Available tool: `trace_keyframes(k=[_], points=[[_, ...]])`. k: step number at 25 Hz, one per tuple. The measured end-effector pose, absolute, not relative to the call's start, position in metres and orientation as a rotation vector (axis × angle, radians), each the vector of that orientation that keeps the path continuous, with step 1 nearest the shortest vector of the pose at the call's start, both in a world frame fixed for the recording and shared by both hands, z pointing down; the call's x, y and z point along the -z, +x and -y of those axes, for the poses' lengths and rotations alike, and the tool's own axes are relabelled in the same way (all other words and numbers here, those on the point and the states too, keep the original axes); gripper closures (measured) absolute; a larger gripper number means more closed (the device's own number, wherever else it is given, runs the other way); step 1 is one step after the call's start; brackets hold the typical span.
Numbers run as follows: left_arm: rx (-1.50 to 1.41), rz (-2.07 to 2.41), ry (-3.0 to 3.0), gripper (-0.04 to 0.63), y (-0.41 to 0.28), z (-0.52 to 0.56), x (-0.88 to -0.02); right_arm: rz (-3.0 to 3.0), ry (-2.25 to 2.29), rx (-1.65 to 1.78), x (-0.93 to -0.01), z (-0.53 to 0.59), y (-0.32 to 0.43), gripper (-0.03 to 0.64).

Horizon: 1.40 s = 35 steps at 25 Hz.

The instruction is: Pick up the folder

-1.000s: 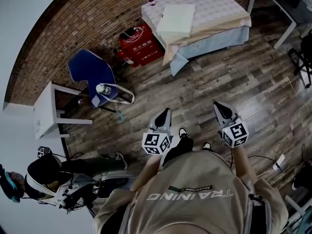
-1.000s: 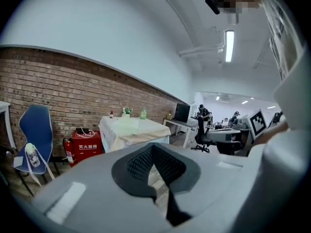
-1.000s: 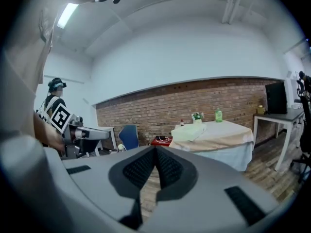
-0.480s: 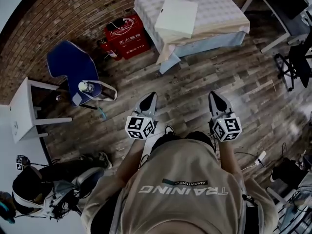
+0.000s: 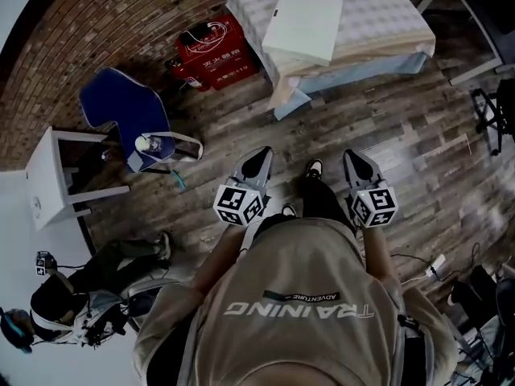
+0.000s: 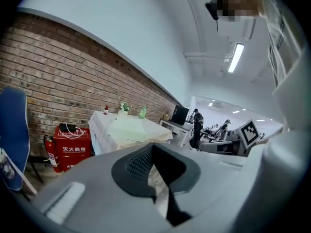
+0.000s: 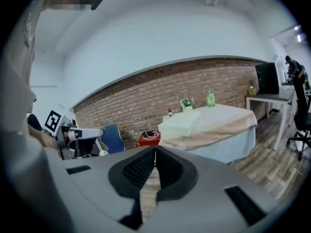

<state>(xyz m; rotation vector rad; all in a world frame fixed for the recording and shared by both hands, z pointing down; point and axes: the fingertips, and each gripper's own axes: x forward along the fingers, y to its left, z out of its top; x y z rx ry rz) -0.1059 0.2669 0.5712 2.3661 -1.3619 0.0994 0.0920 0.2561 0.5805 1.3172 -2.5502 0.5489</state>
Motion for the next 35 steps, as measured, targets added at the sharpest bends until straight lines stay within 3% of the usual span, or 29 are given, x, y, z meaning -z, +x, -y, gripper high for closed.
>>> trace_keyframes(k=[10,17,35], points=[[-0.054,1.463,2.222,0.589,-0.095,-0.163,-0.546,2.644,1.26,-0.519,-0.566,-0.114,0.122,0.606],[-0.075,1.437,2.174,0.589,-0.072,-0.118,-0.557,2.632,1.234,-0.6,-0.583,-0.075,0.134,0.606],[-0.258,1.233,2.333,0.589,-0.119,0.081,-0.582,2.535,1.413,-0.593,-0.567,0.088,0.101,0.606]])
